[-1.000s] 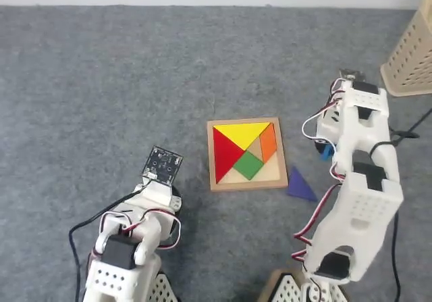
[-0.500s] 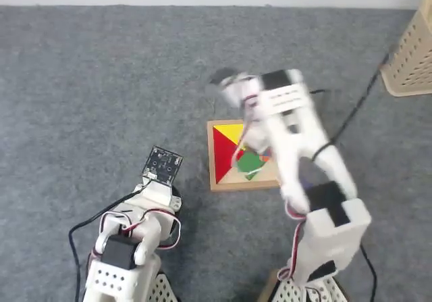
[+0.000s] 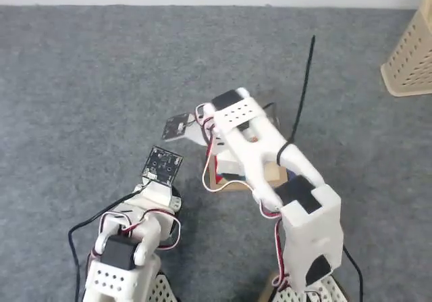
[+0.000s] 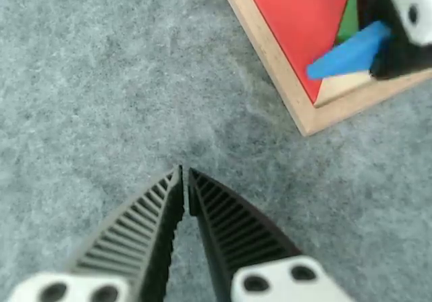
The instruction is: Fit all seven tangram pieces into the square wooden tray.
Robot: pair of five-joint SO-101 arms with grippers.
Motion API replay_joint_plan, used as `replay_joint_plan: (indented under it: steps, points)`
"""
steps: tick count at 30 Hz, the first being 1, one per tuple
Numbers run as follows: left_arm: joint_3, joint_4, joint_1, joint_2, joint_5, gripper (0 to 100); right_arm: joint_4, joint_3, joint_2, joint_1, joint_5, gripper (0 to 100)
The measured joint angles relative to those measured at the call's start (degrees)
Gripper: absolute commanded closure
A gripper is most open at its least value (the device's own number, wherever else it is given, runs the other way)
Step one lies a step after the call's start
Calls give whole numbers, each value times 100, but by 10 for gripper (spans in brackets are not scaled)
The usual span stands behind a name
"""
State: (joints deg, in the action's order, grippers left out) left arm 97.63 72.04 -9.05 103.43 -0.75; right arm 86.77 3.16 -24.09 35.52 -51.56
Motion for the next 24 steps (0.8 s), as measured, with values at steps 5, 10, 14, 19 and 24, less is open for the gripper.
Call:
replay_joint_plan:
  steps: [5,10,14,19,24]
  points:
    - [0,0,0,0,0,988,9,0,0,114,-44,991]
    - [0,0,0,0,0,988,149,0,-132,123,-220,991]
    - [0,0,0,0,0,988,255,0,-176,132,-440,991]
    - [0,0,0,0,0,988,264,0,-176,132,-448,988]
    - [0,0,0,0,0,988,264,0,-176,132,-448,987]
